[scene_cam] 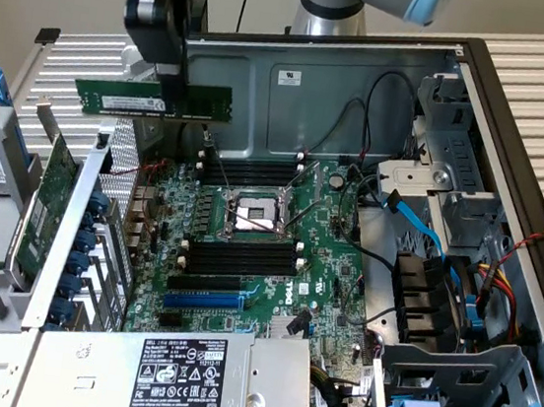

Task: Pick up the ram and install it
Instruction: 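Pick up the ram and move it above insertion slot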

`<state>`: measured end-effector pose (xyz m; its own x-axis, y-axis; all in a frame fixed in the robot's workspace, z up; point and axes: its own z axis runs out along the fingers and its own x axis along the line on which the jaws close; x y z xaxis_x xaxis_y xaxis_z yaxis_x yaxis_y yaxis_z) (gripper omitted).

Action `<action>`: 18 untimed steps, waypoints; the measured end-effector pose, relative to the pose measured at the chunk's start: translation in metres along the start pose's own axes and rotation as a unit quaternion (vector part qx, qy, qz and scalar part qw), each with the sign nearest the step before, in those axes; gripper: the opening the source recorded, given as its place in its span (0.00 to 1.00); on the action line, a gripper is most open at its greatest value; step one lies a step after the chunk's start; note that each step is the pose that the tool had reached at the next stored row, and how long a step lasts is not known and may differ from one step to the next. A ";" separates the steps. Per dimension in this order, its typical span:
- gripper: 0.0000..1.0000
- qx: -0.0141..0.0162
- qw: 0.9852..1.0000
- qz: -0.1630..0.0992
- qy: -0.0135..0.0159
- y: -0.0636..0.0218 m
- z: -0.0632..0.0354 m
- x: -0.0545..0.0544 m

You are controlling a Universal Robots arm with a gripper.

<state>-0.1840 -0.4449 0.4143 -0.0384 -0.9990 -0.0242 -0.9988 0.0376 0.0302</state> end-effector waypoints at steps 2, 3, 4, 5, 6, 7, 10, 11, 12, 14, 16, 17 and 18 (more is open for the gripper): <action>0.12 0.000 1.000 0.000 0.000 -0.0067 -0.0001 -0.003; 0.12 0.000 1.000 0.000 0.000 -0.0097 -0.0002 -0.004; 0.12 0.000 1.000 0.000 0.000 -0.0124 -0.0002 -0.006; 0.12 0.000 1.000 0.000 0.000 -0.0150 -0.0002 -0.009; 0.12 0.000 1.000 0.000 0.000 -0.0175 -0.0003 -0.011; 0.12 0.000 1.000 0.000 0.000 -0.0199 -0.0002 -0.014; 0.12 0.000 1.000 0.000 0.000 -0.0268 -0.0002 -0.021; 0.12 0.001 1.000 0.000 0.000 -0.0287 -0.0002 -0.024; 0.12 0.001 1.000 0.000 0.000 -0.0308 -0.0002 -0.026; 0.12 0.002 1.000 0.000 0.000 -0.0349 -0.0001 -0.030; 0.12 0.004 1.000 0.000 0.000 -0.0378 0.0005 -0.031; 0.12 0.004 1.000 0.000 0.000 -0.0385 0.0012 -0.031; 0.12 0.005 1.000 0.000 -0.001 -0.0389 0.0020 -0.032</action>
<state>-0.1439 -0.4148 0.4119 -0.0379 -0.9989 -0.0269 -0.9991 0.0374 0.0205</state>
